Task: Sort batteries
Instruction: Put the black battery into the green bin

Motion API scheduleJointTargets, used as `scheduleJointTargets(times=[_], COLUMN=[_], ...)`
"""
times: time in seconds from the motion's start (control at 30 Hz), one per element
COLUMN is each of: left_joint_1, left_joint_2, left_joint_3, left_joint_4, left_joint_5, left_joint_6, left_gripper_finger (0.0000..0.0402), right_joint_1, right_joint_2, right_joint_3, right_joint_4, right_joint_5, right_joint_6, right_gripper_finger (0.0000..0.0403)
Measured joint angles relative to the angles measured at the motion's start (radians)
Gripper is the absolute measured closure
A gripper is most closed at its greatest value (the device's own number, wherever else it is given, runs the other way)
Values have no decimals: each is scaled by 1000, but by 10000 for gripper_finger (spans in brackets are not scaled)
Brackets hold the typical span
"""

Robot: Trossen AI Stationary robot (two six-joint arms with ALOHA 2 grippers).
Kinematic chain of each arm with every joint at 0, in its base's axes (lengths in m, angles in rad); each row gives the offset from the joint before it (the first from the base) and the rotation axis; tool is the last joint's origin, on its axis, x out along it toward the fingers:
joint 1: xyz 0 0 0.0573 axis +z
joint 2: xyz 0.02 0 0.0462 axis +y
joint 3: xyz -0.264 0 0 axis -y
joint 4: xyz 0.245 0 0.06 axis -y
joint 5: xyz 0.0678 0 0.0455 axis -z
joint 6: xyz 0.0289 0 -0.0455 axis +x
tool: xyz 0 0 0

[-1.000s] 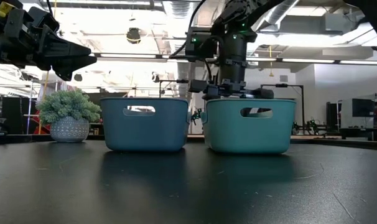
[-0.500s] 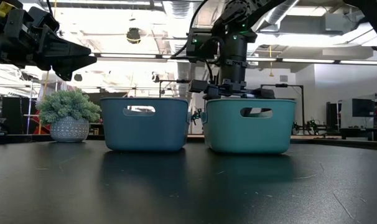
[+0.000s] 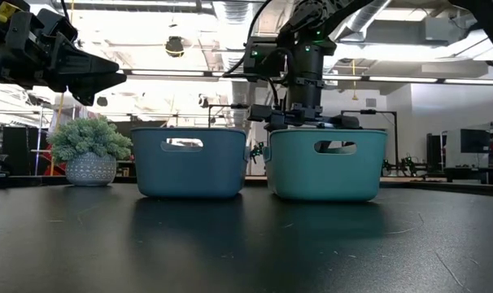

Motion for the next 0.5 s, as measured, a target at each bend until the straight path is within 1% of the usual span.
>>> scheduleJointTargets(times=[0.2,0.5], left_joint_1=[0,0], left_joint_2=[0,0], left_joint_3=[0,0], left_joint_4=[0,0], left_joint_5=[0,0], left_joint_6=[27,30], left_gripper_finger=[244,244], right_joint_1=[-1,10], right_joint_2=[0,0], right_joint_3=[0,0], right_joint_4=[2,9], right_joint_5=[0,0], right_joint_6=[5,1], right_gripper_finger=[131,131])
